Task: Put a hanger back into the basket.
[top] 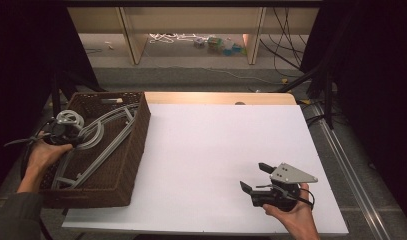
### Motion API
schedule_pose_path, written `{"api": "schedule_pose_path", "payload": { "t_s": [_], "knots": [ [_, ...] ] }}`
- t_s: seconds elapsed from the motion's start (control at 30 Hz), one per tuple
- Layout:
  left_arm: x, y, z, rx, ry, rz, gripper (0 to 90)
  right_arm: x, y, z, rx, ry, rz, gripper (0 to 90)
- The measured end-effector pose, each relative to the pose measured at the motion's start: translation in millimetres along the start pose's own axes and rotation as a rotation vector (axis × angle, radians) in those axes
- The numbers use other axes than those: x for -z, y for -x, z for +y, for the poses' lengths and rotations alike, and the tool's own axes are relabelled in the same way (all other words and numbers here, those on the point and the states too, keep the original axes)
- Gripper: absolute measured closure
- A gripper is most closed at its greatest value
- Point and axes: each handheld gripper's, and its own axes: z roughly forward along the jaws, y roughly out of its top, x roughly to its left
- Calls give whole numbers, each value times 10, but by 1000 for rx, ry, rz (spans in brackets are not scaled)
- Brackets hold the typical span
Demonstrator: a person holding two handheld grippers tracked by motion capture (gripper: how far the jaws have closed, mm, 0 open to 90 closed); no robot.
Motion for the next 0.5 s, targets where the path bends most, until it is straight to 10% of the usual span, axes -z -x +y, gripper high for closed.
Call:
{"api": "schedule_pose_path", "payload": {
  "t_s": [0.5],
  "knots": [
    [189,-5,-48,105,91,19,535,-2,0,4,-2,2,0,174]
  ]
}}
